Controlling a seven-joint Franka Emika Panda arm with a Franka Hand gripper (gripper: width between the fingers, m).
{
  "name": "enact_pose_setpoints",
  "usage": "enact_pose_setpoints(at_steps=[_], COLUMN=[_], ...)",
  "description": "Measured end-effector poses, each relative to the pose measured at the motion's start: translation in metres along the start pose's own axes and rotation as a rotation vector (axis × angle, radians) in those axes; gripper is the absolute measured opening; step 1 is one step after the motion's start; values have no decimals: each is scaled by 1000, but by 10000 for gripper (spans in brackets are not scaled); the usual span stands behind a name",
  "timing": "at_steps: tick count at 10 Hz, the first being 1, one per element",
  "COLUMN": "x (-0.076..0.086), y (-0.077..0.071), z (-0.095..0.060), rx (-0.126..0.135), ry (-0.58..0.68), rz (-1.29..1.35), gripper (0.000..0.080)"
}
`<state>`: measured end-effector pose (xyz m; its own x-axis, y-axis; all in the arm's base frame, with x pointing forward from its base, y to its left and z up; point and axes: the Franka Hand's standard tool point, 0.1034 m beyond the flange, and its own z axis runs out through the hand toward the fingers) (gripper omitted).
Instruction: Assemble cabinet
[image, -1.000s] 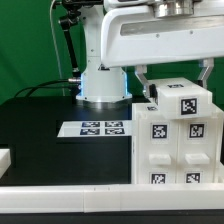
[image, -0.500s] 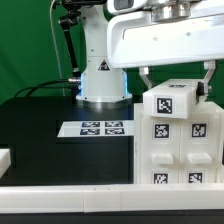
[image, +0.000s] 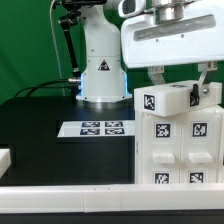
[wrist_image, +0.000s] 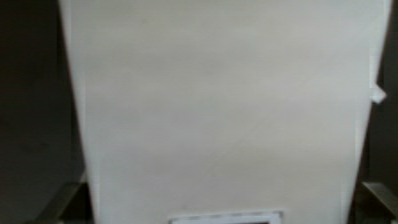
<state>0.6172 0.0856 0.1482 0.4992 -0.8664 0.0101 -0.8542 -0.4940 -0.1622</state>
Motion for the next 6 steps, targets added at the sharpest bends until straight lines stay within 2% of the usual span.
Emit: enact_pose_setpoints(at_steps=[6], x=[-2], y=[-1], z=[1], rx=[9], ry=[-53], rz=[511], gripper=[560])
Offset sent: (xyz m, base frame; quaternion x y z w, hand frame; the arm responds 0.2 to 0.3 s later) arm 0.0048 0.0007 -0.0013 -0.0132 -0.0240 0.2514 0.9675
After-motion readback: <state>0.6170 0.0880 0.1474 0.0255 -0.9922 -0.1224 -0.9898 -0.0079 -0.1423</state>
